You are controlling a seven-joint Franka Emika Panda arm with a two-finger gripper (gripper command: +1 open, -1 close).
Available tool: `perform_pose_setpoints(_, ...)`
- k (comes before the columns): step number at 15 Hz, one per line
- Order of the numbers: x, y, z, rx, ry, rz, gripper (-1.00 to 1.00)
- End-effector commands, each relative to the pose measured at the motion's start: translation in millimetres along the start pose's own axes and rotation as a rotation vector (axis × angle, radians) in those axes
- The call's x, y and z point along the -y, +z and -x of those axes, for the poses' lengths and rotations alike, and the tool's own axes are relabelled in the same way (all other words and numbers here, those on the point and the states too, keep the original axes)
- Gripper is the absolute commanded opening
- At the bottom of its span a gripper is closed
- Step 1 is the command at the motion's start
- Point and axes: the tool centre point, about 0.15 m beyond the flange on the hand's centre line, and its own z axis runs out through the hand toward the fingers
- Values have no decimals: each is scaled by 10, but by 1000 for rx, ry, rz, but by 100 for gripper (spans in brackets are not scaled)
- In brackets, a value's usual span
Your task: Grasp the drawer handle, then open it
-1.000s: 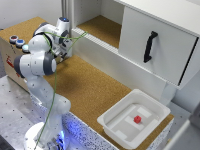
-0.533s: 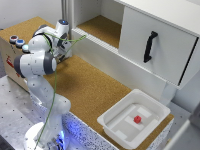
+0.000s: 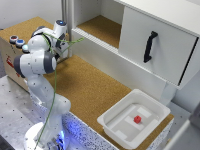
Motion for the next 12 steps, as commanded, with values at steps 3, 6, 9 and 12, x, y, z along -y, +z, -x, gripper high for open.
perform_pose_setpoints(3,-159,169,-93,15,8,-195,100)
perform_pose_setpoints(6,-159,106,-115,5,-11,-191,100)
perform_pose_setpoints(9,-179,199,-142,43,-30,-214,-100)
perform_pose_setpoints(12,-177,300,-203,72,-42,-241,-100)
